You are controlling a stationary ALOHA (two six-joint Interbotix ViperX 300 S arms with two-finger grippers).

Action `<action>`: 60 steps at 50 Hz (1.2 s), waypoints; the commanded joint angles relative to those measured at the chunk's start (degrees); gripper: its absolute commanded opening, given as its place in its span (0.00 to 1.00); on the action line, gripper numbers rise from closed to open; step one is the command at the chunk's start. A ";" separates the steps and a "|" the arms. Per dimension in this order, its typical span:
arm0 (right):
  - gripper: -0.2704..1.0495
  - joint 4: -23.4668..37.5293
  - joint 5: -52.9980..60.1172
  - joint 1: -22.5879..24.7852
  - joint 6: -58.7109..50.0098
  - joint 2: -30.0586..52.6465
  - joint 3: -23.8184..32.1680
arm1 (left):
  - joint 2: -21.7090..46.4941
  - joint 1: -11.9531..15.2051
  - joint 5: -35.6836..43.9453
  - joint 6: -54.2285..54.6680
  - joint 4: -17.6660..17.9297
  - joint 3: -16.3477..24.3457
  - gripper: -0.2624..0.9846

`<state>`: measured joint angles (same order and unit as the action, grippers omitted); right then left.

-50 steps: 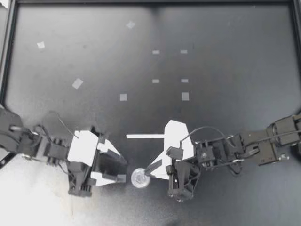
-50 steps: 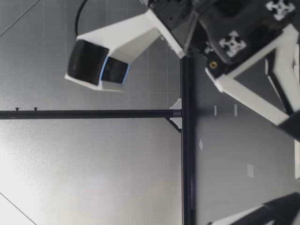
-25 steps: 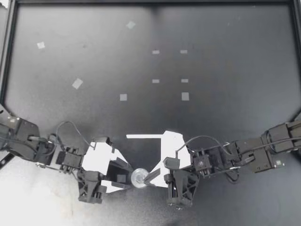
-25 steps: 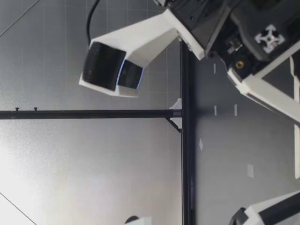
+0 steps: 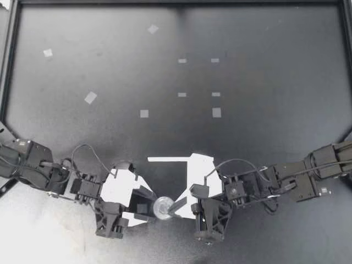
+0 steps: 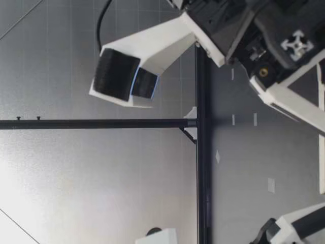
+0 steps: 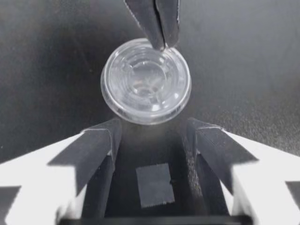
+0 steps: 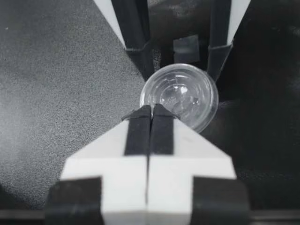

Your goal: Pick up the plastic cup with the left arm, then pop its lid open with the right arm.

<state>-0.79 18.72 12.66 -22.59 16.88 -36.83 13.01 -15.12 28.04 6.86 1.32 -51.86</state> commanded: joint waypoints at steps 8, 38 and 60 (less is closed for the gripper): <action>0.08 0.09 -2.20 -1.14 0.09 -1.05 0.97 | 0.00 0.18 1.93 -1.14 1.05 1.41 0.66; 0.08 0.09 -3.34 -1.41 0.26 -0.79 1.14 | 0.09 0.18 0.62 -3.52 7.03 2.90 0.66; 0.08 0.09 -2.72 -1.41 0.26 -0.44 1.14 | 0.70 0.26 -1.05 -3.60 9.05 4.48 0.56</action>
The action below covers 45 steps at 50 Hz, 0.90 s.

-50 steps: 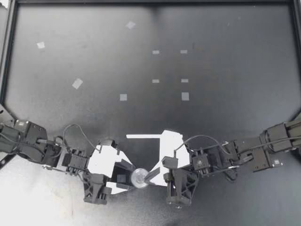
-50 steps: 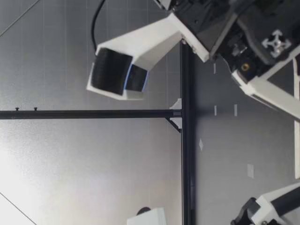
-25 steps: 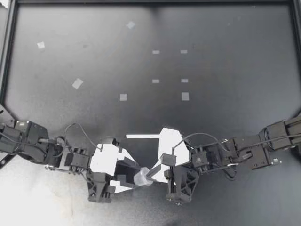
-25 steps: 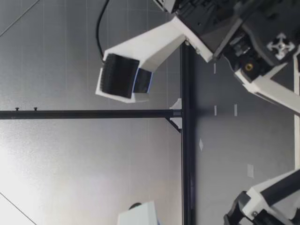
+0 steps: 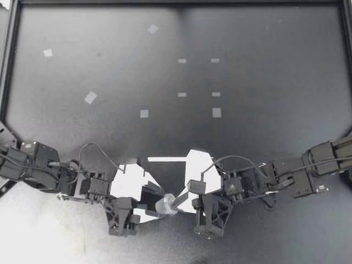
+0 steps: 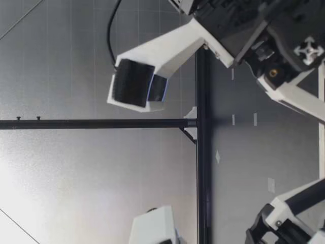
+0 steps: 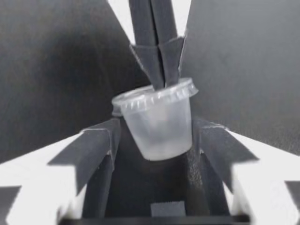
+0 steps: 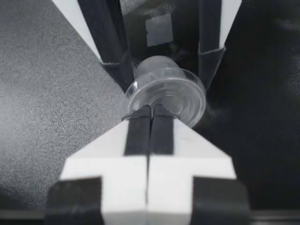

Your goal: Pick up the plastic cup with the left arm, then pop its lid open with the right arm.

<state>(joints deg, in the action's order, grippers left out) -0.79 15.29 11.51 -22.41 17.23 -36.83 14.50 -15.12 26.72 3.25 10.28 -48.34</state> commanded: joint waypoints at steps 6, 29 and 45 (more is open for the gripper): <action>0.08 0.09 0.70 -0.26 0.09 -0.88 1.14 | -0.88 0.26 -0.35 -0.18 0.09 0.97 0.44; 0.09 -0.26 2.81 -0.62 -0.53 -21.18 -7.12 | -13.27 0.18 2.55 -10.99 0.09 -3.52 0.26; 0.71 -1.67 33.66 0.00 -24.43 -23.38 -18.02 | -22.50 0.26 29.62 -28.83 0.18 -8.88 0.26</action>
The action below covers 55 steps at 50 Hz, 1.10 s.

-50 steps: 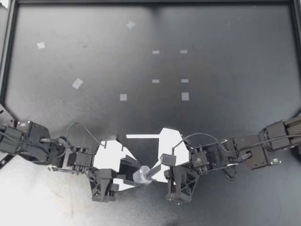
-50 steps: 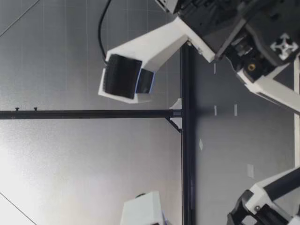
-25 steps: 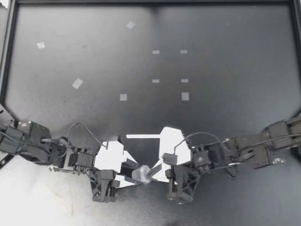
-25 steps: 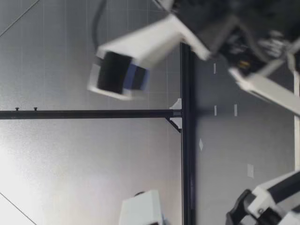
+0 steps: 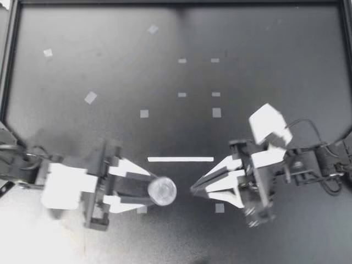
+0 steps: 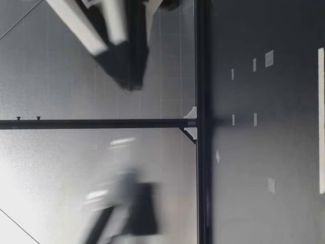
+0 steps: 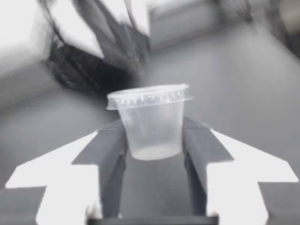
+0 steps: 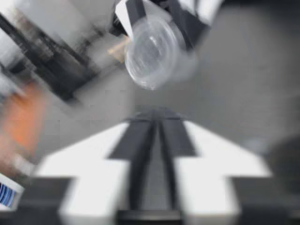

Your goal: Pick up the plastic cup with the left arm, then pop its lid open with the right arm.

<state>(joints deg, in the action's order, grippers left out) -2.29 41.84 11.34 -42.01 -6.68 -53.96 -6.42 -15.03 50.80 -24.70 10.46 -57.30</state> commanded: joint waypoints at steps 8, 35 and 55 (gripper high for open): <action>0.76 -0.18 23.29 -0.44 -16.79 8.88 0.62 | 0.62 0.18 7.91 -1.14 0.62 0.62 0.26; 0.75 -0.09 27.07 -1.14 -17.49 10.90 4.83 | 3.08 0.18 7.82 -0.79 1.41 2.02 0.26; 0.74 6.68 27.42 -0.88 -16.17 5.80 7.21 | 3.08 0.09 7.82 -0.35 6.59 1.76 0.26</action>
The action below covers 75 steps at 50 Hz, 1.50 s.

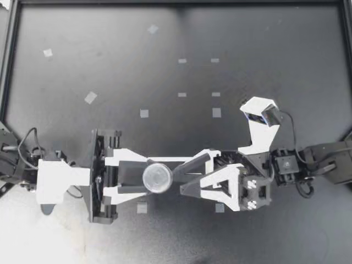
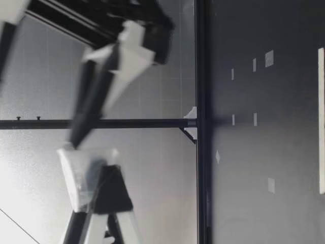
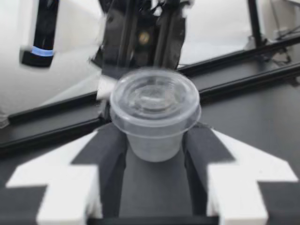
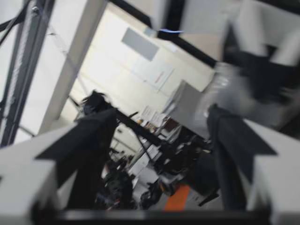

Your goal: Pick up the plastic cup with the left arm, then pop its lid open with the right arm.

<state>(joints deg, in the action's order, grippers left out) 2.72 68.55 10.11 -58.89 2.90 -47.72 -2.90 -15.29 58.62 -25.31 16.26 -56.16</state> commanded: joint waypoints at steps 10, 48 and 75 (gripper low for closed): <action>0.74 1.49 -0.44 -1.05 7.65 -9.32 -2.64 | -0.35 0.35 -8.44 5.45 0.79 2.37 0.26; 0.74 5.01 -19.16 -7.56 42.63 -12.30 -5.27 | -0.53 0.35 2.02 17.67 0.70 -0.62 0.26; 0.74 5.01 -19.16 -7.56 42.36 -9.93 -5.19 | -0.26 0.35 0.18 17.67 0.70 -0.62 0.26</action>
<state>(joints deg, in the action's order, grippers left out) 7.91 49.13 2.90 -16.52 -6.86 -53.61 -2.46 -15.03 58.54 -7.73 17.14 -57.39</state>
